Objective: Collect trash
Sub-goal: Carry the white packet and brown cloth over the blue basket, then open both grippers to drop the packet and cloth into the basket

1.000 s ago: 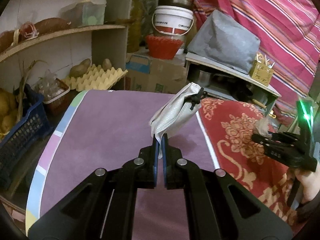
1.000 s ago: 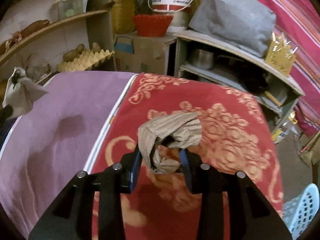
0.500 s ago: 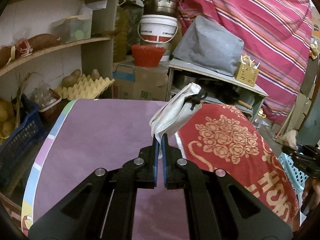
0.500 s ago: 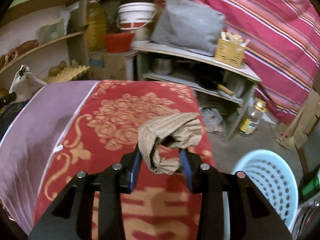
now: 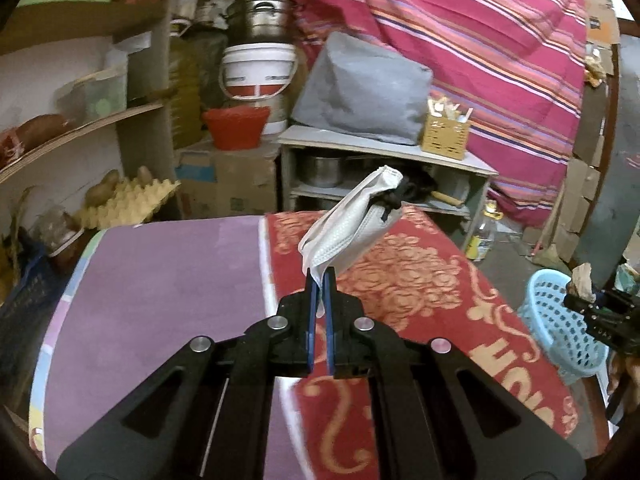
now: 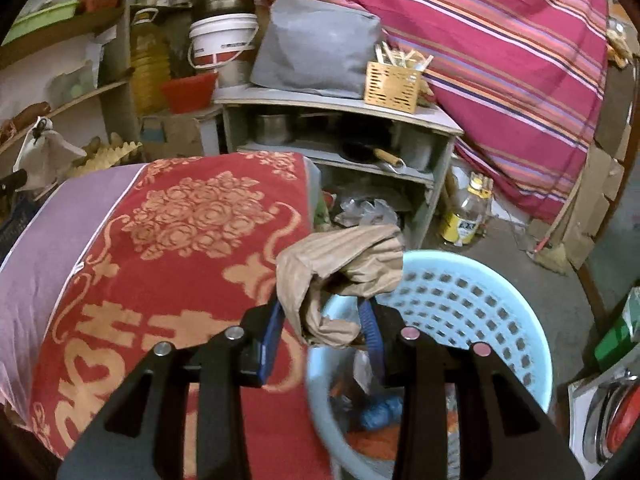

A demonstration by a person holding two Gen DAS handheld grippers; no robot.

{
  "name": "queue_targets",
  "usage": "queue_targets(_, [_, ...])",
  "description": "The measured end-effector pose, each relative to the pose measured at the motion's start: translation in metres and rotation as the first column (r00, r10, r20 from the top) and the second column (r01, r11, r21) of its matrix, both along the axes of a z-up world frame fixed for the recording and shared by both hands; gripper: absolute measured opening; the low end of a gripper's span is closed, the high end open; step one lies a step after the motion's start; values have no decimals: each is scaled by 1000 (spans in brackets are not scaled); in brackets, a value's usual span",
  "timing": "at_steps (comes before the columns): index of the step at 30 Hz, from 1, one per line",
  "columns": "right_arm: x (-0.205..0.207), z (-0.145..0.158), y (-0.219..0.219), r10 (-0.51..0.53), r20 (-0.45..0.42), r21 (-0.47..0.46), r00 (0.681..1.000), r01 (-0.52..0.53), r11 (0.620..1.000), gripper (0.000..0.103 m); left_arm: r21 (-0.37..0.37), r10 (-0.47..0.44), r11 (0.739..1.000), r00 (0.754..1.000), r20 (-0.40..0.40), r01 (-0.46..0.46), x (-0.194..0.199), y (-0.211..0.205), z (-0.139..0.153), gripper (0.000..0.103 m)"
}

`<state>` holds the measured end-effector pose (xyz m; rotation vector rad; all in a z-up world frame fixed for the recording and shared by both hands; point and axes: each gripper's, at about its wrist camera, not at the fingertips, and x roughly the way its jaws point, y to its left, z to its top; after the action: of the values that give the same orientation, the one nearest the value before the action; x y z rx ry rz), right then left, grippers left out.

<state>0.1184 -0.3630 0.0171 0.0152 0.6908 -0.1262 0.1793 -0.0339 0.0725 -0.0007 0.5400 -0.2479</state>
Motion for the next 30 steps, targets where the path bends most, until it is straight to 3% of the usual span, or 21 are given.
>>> queue_targets(9, [-28, 9, -45, -68, 41, 41, 997, 66, 997, 37, 16, -133, 991, 991, 13, 132, -15, -80, 3, 2])
queue_targets(16, [-40, 12, -73, -120, 57, 73, 991, 116, 991, 37, -6, -250, 968, 968, -16, 250, -23, -139, -8, 2])
queue_targets(30, [-65, -8, -146, -225, 5, 119, 974, 223, 968, 37, -66, -468, 884, 876, -119, 464, -36, -267, -54, 2])
